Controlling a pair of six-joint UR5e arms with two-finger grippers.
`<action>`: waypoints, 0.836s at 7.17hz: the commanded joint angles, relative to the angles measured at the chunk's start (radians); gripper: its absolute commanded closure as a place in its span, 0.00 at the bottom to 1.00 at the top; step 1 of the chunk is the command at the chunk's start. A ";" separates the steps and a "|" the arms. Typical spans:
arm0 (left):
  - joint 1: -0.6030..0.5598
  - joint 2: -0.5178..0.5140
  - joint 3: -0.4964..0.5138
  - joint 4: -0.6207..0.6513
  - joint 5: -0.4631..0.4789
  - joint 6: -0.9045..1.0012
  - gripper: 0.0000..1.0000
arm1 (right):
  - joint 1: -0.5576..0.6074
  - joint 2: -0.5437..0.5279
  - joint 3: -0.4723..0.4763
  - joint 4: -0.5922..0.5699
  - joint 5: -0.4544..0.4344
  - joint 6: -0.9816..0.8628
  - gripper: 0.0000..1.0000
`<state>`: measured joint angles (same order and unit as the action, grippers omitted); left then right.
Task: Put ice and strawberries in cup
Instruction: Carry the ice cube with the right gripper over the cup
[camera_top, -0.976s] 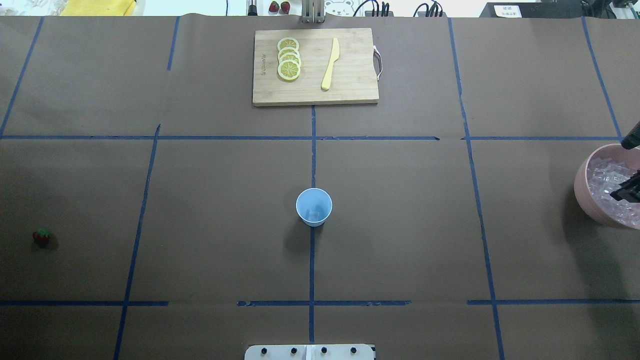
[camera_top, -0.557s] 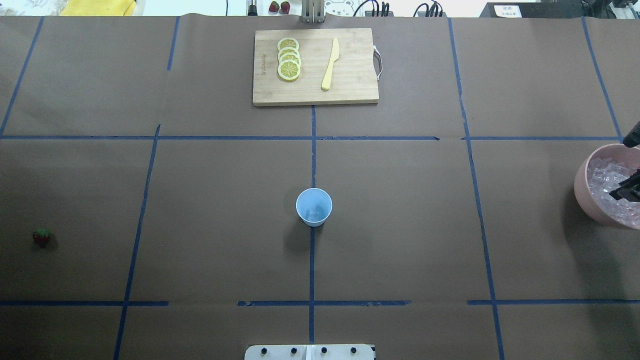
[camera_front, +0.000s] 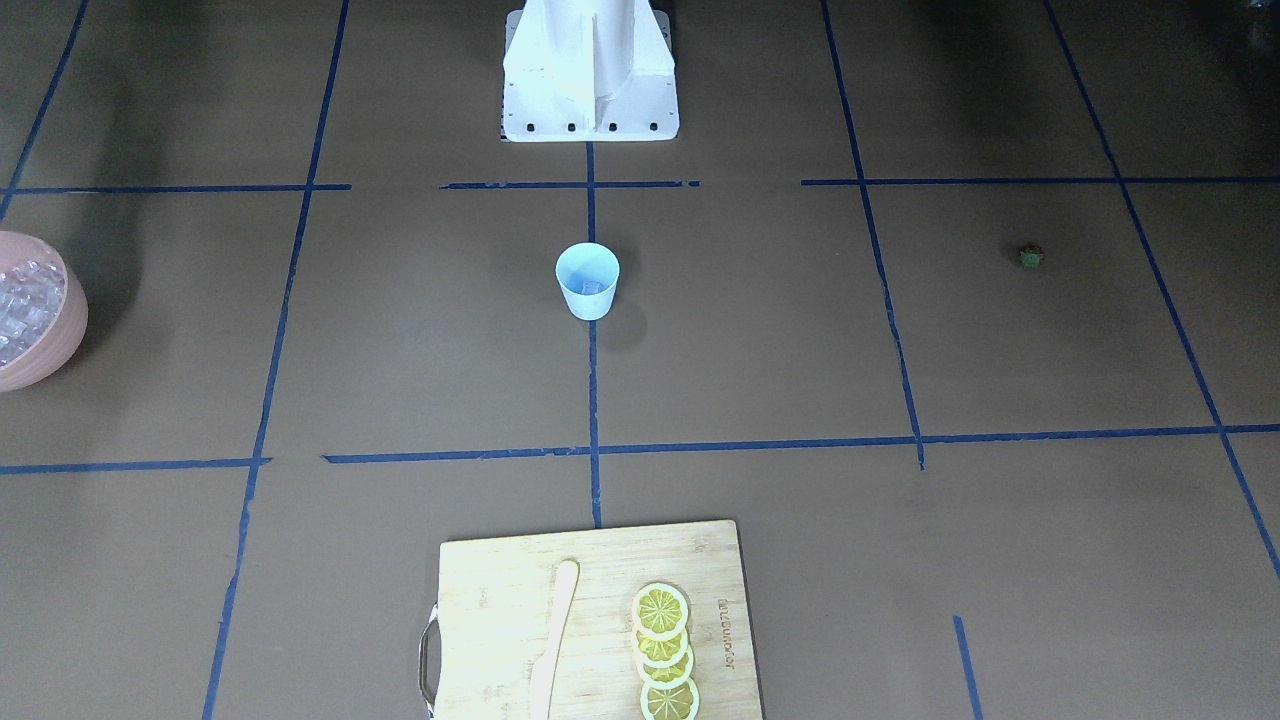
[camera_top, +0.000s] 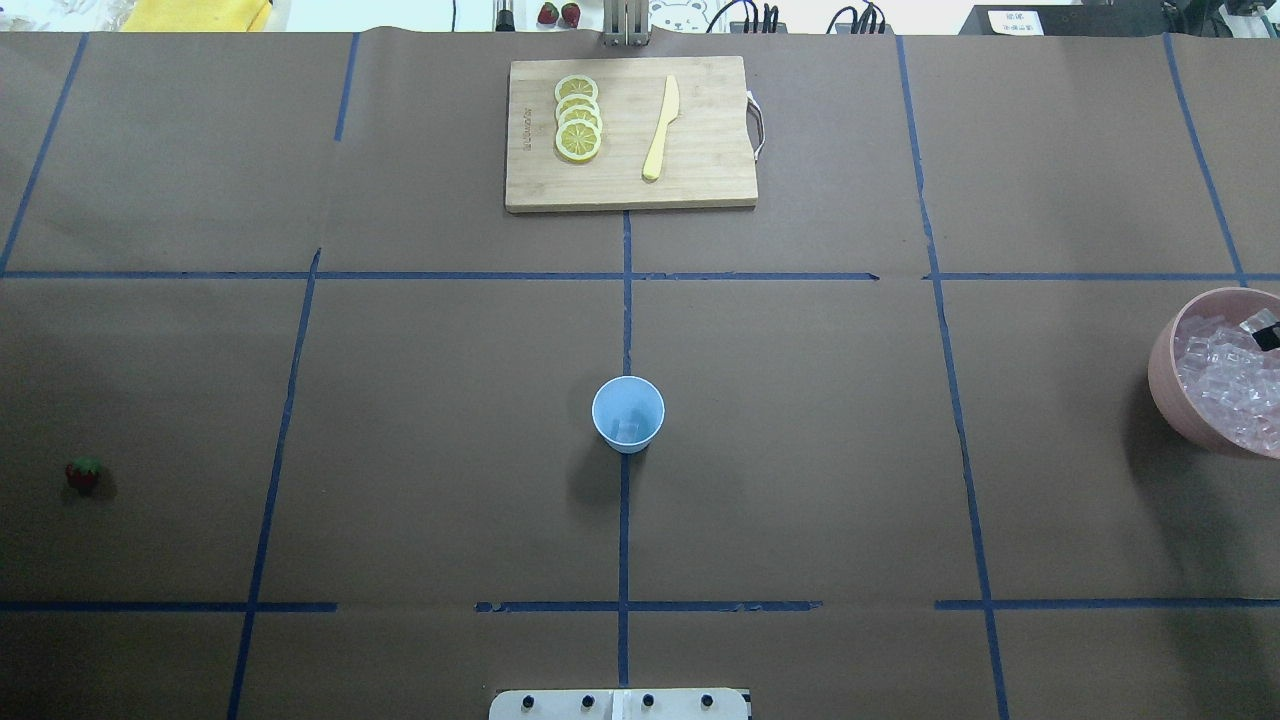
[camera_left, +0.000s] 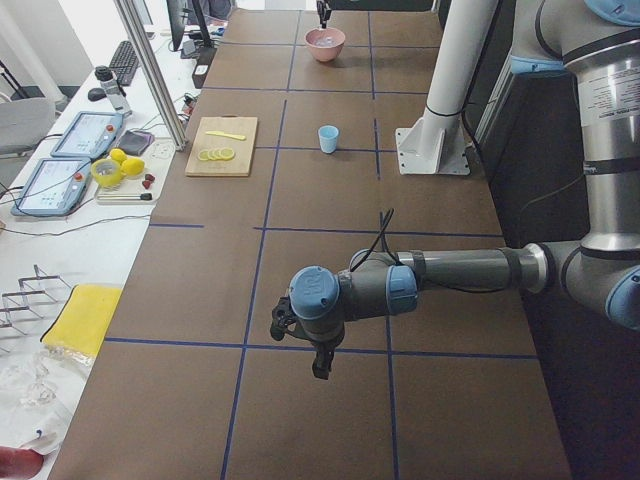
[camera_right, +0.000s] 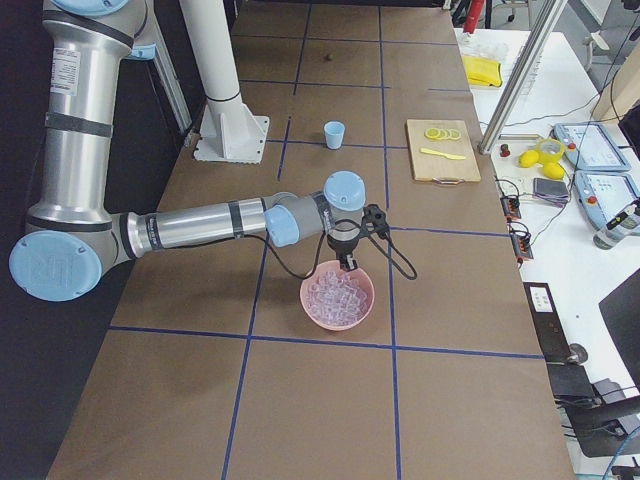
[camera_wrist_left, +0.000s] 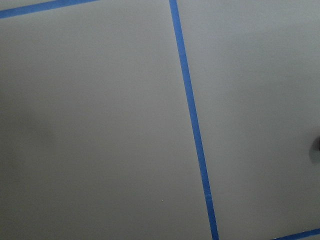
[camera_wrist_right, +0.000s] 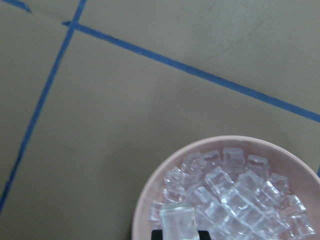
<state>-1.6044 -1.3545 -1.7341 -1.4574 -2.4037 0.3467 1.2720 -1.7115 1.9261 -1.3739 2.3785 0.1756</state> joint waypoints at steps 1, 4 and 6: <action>0.000 0.000 0.001 0.000 0.000 0.000 0.00 | -0.107 0.109 0.066 -0.008 -0.024 0.383 0.96; 0.001 0.000 -0.007 -0.001 0.000 0.000 0.00 | -0.453 0.405 0.088 -0.113 -0.270 0.882 0.96; 0.001 0.000 -0.007 -0.001 -0.002 0.000 0.00 | -0.665 0.670 0.064 -0.360 -0.481 1.063 0.96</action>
<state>-1.6032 -1.3546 -1.7402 -1.4588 -2.4048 0.3467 0.7337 -1.2027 2.0055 -1.5894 2.0281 1.1207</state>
